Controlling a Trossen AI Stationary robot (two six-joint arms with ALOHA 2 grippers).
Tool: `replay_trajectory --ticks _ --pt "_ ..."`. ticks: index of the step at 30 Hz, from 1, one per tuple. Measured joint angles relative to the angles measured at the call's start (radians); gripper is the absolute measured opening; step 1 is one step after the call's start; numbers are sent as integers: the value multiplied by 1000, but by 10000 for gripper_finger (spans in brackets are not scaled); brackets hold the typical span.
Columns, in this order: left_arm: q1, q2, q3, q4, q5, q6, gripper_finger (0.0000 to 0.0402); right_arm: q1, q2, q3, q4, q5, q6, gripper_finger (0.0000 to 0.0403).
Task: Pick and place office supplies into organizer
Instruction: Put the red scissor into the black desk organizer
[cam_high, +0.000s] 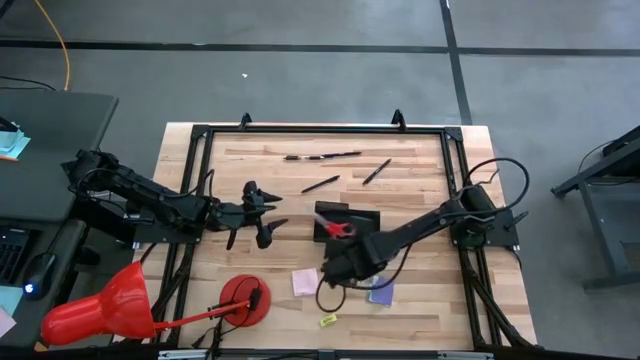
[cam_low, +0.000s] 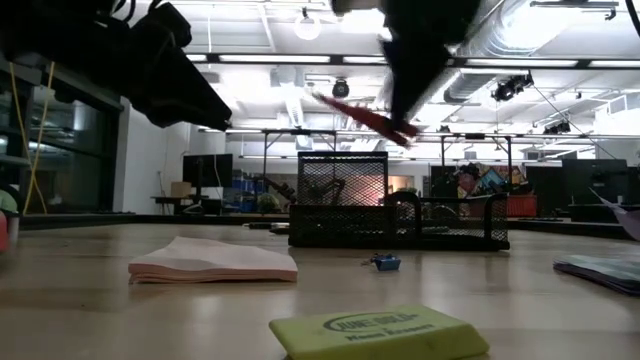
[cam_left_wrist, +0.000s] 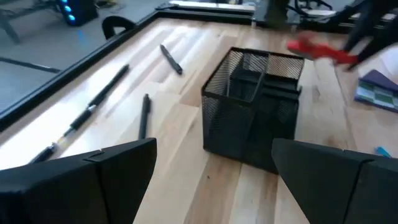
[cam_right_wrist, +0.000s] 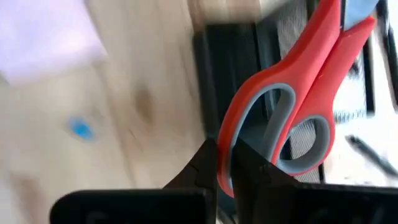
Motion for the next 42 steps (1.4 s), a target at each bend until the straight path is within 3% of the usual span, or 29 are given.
replay_trajectory --ticks 3,6,12,19,23,28,32,37,42 --pt "0 0 0 0 -4 -4 312 16 -7 92 9 39 -40 4" --pt "0 0 0 -2 15 -4 312 47 -41 149 144 97 -102 4" --pt "0 0 0 -29 103 28 312 130 -131 112 381 224 -187 4" --pt "0 0 0 -42 130 25 312 191 -287 -298 875 220 -228 4" --pt "0 0 0 -57 147 9 312 210 -395 -554 1335 217 -348 4" --pt "0 0 0 27 164 31 312 216 -435 -891 2015 49 -473 4" --pt "-1 0 0 132 167 118 312 182 -418 -1085 2441 -50 -425 4" --pt "-46 40 0 194 35 429 312 146 -404 -1191 2644 -85 -378 4" --pt "-78 141 0 391 -26 638 312 112 -404 -1156 2629 -142 -359 4"
